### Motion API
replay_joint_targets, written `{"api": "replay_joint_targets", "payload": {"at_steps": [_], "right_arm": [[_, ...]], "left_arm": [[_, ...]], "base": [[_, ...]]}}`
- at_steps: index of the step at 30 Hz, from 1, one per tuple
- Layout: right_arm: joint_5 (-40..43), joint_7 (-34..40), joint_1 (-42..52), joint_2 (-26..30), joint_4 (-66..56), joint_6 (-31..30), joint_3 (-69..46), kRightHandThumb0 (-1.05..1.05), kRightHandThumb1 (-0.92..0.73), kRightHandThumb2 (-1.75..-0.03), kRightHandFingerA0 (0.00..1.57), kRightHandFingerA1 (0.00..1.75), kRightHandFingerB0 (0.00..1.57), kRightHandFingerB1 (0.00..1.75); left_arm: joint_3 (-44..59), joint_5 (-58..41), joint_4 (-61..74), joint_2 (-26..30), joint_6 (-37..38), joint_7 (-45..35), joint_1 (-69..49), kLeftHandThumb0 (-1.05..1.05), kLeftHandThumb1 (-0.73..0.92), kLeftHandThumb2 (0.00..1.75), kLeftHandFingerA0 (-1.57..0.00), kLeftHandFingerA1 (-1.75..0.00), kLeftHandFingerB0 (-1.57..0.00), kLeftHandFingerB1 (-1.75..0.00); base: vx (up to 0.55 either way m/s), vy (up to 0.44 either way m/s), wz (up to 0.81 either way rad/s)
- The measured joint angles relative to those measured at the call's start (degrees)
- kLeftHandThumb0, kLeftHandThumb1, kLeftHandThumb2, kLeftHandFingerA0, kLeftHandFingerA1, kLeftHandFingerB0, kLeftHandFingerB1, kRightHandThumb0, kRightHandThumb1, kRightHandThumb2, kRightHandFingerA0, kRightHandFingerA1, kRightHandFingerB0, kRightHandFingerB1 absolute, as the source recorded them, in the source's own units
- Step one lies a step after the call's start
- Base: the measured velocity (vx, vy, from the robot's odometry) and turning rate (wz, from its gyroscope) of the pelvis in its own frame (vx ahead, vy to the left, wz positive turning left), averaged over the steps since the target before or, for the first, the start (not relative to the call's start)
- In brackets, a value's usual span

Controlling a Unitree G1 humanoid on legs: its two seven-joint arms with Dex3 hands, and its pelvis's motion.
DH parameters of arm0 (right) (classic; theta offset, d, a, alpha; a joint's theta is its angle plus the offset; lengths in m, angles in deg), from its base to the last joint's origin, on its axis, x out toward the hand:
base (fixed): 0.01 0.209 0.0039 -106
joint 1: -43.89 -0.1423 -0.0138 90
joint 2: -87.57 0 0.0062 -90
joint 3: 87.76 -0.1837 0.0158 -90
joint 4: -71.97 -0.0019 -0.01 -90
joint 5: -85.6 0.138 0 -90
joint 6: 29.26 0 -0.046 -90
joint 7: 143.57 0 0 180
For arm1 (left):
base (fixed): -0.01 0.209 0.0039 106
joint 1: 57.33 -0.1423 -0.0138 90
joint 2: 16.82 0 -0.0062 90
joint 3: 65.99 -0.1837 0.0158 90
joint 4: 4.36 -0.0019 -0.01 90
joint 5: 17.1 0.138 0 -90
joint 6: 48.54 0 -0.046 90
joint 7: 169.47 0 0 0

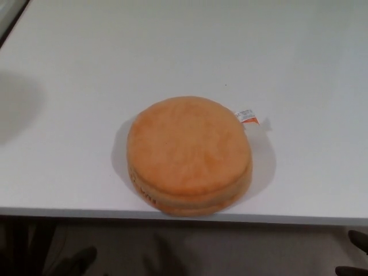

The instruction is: A soft plate is kept in the center of the table close to the robot and the robot uses its left hand to pick up the plate, turns it upside down and places it back on the table

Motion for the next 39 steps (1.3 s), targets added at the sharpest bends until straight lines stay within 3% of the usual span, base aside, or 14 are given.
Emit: {"api": "replay_joint_targets", "payload": {"at_steps": [1,2,17,24,39], "right_arm": [[0.0,0.0,0.0,0.0,0.0,0.0,0.0,-0.68,-0.71,-1.01,0.41,0.59,0.17,0.48],[0.0,0.0,0.0,0.0,0.0,0.0,0.0,-0.62,-0.87,-0.66,0.46,0.50,0.24,0.36],[0.0,0.0,2.0,0.0,0.0,0.0,0.0,-0.58,-0.88,-0.66,0.45,0.50,0.30,0.35],[0.0,0.0,3.2,0.0,0.0,0.0,0.0,-0.68,-0.85,-0.66,0.43,0.48,0.29,0.33],[0.0,-0.1,6.5,0.0,0.4,0.3,-0.2,-0.67,-0.84,-0.65,0.43,0.47,0.30,0.33]], "left_arm": [[-0.1,0.1,-1.0,-0.6,1.2,-0.5,-0.7,-0.83,0.89,0.67,-0.18,-0.30,-0.18,-0.30],[-0.1,0.2,-1.7,-1.0,2.1,-0.8,-1.3,-0.83,0.88,0.67,-0.17,-0.30,-0.17,-0.29],[0.0,1.9,-16.0,-7.1,16.0,-5.4,-6.6,-0.86,0.84,0.67,-0.21,-0.31,-0.21,-0.28],[0.1,2.7,-22.0,-9.1,22.2,-7.8,-6.9,-0.86,0.86,0.66,-0.19,-0.32,-0.18,-0.28],[0.9,5.2,-32.5,-11.1,36.0,-13.1,-6.7,-0.86,0.84,0.66,-0.23,-0.33,-0.23,-0.28]], "base": [[0.00,0.000,0.00],[0.00,0.000,0.00],[0.00,0.000,0.00],[0.00,0.000,0.00],[0.00,0.000,0.00]]}}
